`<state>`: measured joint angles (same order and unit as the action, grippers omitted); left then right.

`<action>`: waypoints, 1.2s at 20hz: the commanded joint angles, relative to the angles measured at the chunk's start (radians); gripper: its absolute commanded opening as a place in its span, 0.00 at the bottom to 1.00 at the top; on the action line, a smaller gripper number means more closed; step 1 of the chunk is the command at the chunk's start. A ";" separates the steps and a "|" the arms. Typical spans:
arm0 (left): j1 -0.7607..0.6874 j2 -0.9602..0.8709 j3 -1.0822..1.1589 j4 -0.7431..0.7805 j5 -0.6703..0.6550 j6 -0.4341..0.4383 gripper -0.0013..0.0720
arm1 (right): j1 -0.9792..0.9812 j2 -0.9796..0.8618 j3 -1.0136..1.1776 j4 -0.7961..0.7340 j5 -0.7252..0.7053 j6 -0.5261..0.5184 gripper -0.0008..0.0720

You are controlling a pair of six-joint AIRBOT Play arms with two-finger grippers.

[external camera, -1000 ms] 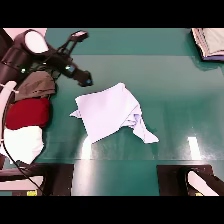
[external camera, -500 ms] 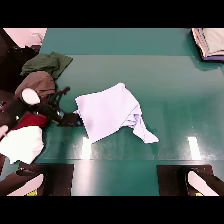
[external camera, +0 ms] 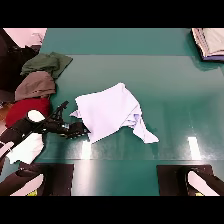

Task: Fold the shirts.

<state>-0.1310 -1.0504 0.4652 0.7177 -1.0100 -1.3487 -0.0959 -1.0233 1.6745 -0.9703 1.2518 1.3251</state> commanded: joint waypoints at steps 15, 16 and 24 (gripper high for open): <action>0.000 -0.116 0.135 -0.153 0.053 0.172 0.05 | 0.001 -0.075 -0.282 -0.066 0.211 0.002 0.03; 0.000 -0.116 0.177 -0.143 0.030 0.172 0.05 | 0.000 -0.056 -0.386 -0.082 0.192 0.002 0.04; 0.000 -0.116 0.492 -0.089 -0.076 0.170 0.05 | 0.130 -0.097 -1.002 0.045 0.068 -0.123 0.53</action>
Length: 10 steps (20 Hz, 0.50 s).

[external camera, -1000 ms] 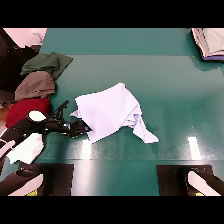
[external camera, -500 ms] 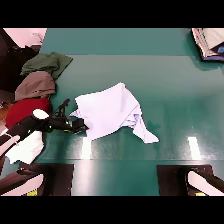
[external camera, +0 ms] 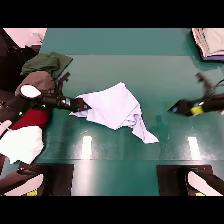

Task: Fold the shirts.

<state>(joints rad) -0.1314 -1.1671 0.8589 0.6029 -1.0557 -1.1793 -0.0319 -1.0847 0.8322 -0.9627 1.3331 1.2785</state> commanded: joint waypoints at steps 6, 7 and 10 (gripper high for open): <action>0.000 0.001 0.145 0.028 -0.035 0.001 0.05 | 0.277 -0.155 -0.149 0.009 -0.121 -0.080 0.53; 0.000 0.001 0.145 0.029 -0.034 0.001 0.05 | 0.307 -0.177 -0.138 0.008 -0.119 -0.080 0.53; 0.000 0.001 0.145 0.031 -0.033 0.001 0.05 | 0.393 -0.239 -0.110 0.001 -0.116 -0.080 0.53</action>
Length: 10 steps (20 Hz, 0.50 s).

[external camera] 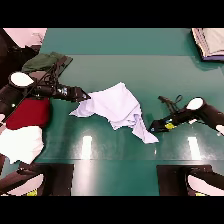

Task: Fold the shirts.

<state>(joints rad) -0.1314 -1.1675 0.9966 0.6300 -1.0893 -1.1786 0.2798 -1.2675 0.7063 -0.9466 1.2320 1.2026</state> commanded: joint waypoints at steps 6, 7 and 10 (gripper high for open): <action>0.000 0.001 0.058 0.029 -0.005 -0.034 0.05 | 0.108 0.015 0.028 -0.114 -0.026 0.025 0.03; 0.000 0.001 0.119 0.055 -0.018 -0.056 0.05 | 0.072 0.068 0.057 -0.163 -0.024 0.071 0.03; 0.000 0.001 0.414 0.101 -0.074 -0.079 0.05 | -0.080 0.251 0.238 -0.263 -0.025 0.164 0.03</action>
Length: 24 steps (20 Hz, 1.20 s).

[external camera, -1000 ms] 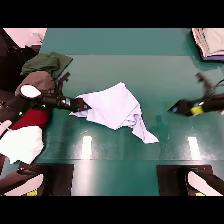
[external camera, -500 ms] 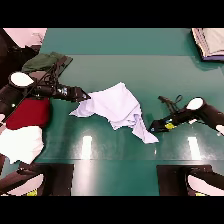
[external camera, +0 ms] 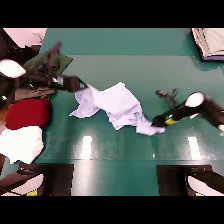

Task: Fold the shirts.

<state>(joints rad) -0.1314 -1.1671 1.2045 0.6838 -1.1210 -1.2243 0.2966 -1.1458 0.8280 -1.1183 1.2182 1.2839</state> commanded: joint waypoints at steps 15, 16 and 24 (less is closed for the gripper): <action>0.000 0.190 0.948 -0.037 0.031 -0.089 0.05 | -0.450 0.405 1.093 -0.090 -0.187 0.089 0.03; 0.000 0.217 0.948 -0.037 0.058 -0.089 0.05 | -0.450 0.399 1.131 -0.090 -0.187 0.089 0.03; 0.000 0.255 0.774 0.356 0.002 -0.231 0.05 | -0.444 0.151 1.308 -0.055 -0.051 0.113 0.03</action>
<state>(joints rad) -0.1318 -0.9157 2.0853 0.8093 -1.0904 -1.3674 -0.1524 -0.9051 2.1258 -1.1976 1.1091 1.3792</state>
